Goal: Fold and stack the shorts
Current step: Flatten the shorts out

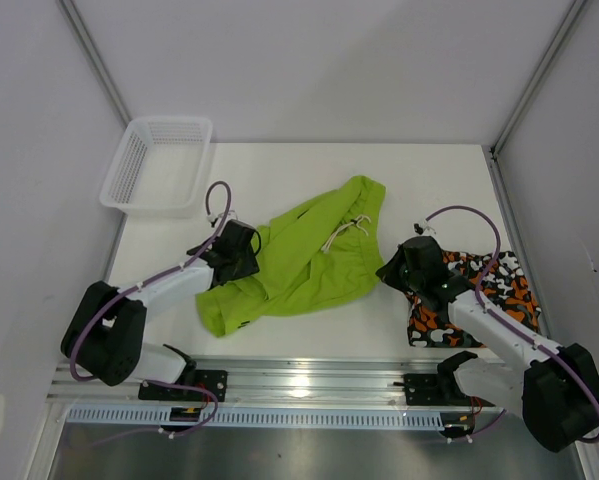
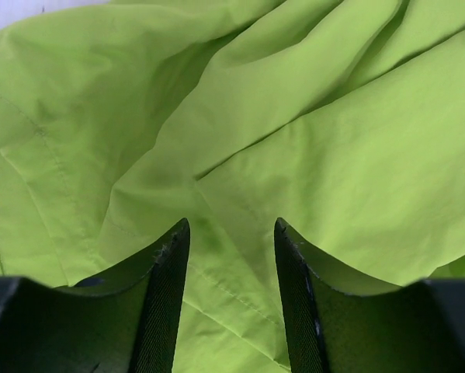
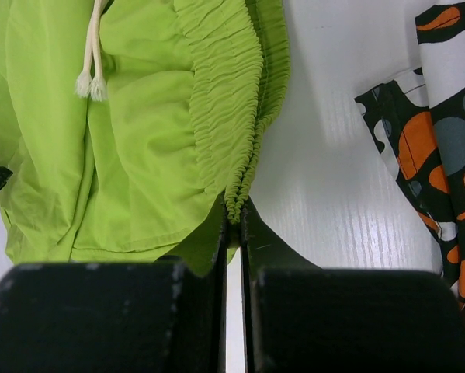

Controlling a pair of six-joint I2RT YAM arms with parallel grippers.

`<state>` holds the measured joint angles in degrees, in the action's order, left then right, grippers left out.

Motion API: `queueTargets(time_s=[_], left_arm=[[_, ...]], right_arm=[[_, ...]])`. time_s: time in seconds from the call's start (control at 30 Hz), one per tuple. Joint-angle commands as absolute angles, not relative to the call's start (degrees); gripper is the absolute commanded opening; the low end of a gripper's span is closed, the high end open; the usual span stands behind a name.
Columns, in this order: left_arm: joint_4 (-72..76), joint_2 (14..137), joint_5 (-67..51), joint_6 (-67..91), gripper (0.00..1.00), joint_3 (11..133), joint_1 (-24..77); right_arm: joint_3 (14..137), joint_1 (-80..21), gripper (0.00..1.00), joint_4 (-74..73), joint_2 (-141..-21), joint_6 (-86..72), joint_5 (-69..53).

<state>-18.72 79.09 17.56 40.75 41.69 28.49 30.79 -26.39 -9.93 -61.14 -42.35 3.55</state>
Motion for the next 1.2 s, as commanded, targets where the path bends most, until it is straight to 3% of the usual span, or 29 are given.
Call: queueTargets(time_s=[0.0,0.4,0.5,0.6,0.63,0.83,1.17], left_arm=[[-15.12,79.1,15.21,41.31,0.5,41.48,27.6],[-11.25,84.2,12.3,42.8,0.44,40.78,27.07],[-10.9,84.02,13.36,42.98,0.29,40.52,26.28],[-10.2,83.41,15.29,43.24,0.02,40.25,25.49],[-10.28,83.32,16.95,43.07,0.0,40.51,25.4],[-12.3,83.58,21.0,41.4,0.0,44.82,24.43],[-7.48,89.55,31.19,30.6,0.0,62.74,21.81]], right_arm=[[30.32,-26.1,0.0,-8.52,-59.59,-41.75,3.08],[30.06,-25.75,0.0,-9.76,-57.57,-41.75,3.6],[30.06,-25.75,0.0,-9.76,-57.57,-41.66,3.6],[29.1,-25.75,0.0,-9.76,-57.22,-42.01,2.82],[28.83,-25.75,0.0,-9.93,-57.04,-42.19,2.64],[26.37,-25.75,0.0,-13.79,-51.78,-44.03,2.02],[22.94,-25.93,0.0,-23.55,-42.28,-46.32,1.5]])
